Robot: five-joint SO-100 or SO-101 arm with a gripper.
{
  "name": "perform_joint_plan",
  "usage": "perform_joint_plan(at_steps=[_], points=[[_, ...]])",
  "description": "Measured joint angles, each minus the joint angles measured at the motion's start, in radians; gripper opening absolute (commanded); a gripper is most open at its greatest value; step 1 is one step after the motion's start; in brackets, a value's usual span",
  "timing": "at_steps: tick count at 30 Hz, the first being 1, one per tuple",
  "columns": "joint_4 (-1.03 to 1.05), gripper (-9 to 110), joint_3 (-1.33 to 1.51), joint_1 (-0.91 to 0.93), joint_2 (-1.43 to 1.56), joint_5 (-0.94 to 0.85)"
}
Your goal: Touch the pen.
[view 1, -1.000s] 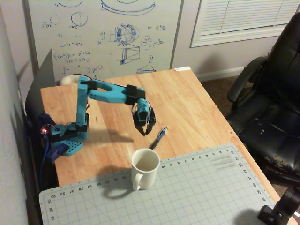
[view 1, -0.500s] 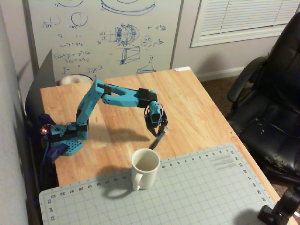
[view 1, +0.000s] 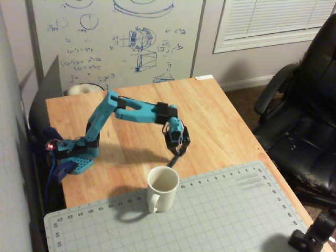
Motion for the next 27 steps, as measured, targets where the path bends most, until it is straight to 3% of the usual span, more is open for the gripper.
perform_joint_plan(at_steps=[27], points=[[0.0, 1, -0.003, 0.014, -0.026, 0.0]])
